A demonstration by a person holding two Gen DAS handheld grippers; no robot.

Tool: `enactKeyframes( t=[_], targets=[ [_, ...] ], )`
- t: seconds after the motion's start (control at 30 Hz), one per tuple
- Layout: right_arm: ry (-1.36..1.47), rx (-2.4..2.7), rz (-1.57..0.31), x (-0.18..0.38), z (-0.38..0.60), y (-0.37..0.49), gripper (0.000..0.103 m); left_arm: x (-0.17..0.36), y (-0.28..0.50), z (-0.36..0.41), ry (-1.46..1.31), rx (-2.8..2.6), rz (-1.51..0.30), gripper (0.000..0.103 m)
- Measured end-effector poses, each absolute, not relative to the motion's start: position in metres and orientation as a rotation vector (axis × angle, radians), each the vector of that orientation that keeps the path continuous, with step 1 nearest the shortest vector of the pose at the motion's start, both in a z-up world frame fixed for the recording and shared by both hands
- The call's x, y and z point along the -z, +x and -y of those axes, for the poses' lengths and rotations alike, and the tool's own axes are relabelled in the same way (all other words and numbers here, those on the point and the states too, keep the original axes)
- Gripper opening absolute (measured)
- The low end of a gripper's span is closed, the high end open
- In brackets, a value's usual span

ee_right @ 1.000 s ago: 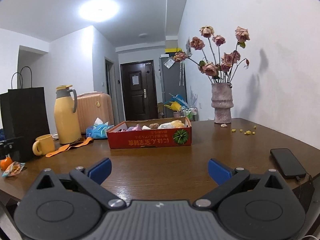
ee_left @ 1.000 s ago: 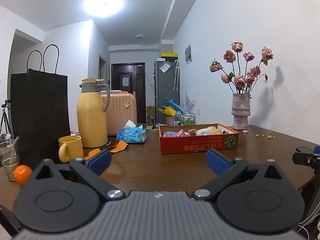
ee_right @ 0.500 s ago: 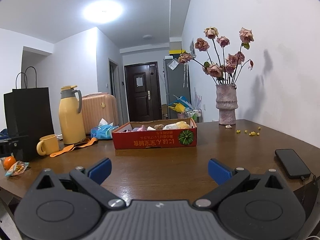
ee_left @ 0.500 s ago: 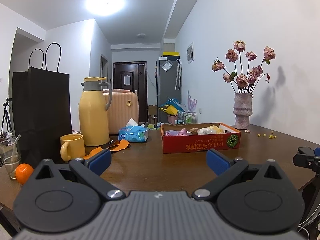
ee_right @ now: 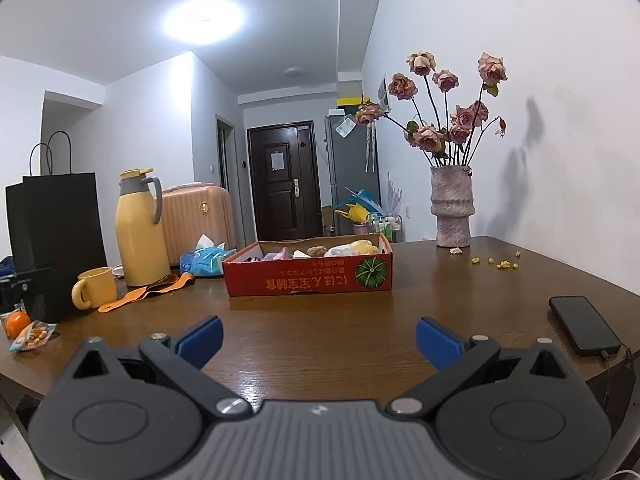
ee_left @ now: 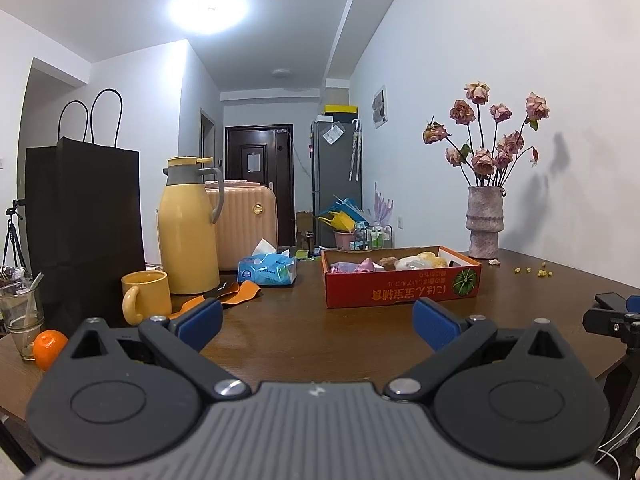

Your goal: Organize soft objects

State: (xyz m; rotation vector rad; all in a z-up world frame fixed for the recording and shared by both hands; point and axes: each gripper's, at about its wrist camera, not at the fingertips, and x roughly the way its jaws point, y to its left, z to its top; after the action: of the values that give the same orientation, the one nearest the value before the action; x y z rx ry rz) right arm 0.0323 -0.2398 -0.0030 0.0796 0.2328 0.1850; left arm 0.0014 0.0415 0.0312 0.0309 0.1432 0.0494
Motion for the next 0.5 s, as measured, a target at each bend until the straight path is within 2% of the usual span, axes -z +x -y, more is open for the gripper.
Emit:
enactKeyframes(
  t=[0.5],
  targets=[
    [0.069,-0.195,-0.233,0.0056,0.2369,0.0323,0.103,-0.0323,0.0045,-0.0486,0.005,-0.096,-0.151,0.103]
  ],
)
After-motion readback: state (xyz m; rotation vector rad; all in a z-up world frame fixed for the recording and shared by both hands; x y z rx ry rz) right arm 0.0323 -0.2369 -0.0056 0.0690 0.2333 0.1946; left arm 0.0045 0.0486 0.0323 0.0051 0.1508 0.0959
